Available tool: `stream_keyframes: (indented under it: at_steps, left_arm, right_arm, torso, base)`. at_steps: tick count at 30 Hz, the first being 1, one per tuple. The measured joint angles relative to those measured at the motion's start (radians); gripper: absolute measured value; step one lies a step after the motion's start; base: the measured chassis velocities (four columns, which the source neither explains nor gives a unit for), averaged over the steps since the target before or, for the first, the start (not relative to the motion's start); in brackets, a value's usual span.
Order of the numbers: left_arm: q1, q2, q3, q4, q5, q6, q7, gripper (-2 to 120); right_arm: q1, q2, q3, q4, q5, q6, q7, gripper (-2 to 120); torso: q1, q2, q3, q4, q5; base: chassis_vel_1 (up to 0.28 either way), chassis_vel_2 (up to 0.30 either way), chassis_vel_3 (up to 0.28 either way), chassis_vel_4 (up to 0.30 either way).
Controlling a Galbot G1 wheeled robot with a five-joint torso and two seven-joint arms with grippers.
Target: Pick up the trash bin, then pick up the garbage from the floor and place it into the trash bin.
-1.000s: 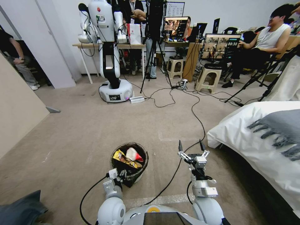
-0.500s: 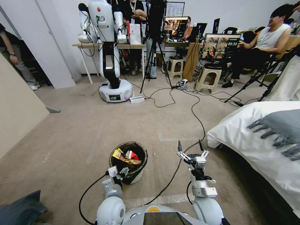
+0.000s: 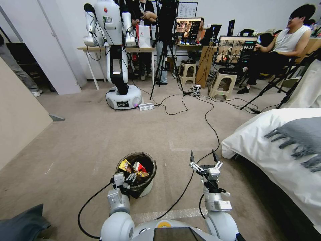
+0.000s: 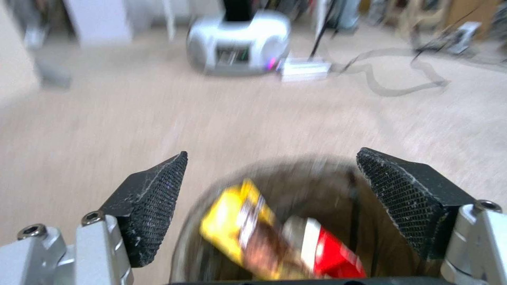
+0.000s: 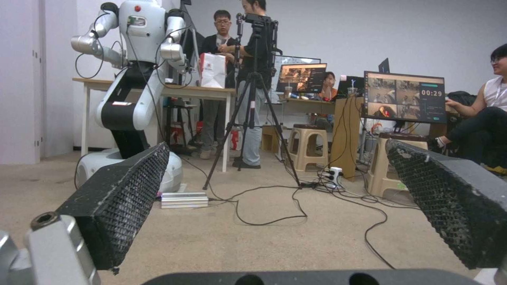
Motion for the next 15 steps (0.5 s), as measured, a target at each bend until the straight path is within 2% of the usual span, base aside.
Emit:
stream_keyframes:
  at_steps: [3,9,15]
  left_arm:
    - [0.01,0.004,0.003,-0.003,0.036,-0.038,0.014,85]
    - [0.037,0.012,-0.009,-0.004,0.182,-0.131,0.035,86]
    - [0.039,0.012,-0.029,0.014,0.222,-0.191,0.045,93]
  right_arm:
    - [-0.001,0.001,0.002,0.0,-0.001,0.003,0.0,100]
    - [-0.006,0.012,0.009,-0.012,-0.014,0.016,-0.01,100]
    - [-0.002,0.016,0.012,-0.019,-0.021,0.017,-0.015,100]
  torso:
    - [0.0,0.0,0.0,0.0,0.0]
    - [0.0,0.0,0.0,0.0,0.0001]
    - [0.0,0.0,0.0,0.0,0.0]
  base:
    - [0.0,0.0,0.0,0.0]
    - [0.0,0.0,0.0,0.0]
    - [0.0,0.0,0.0,0.0]
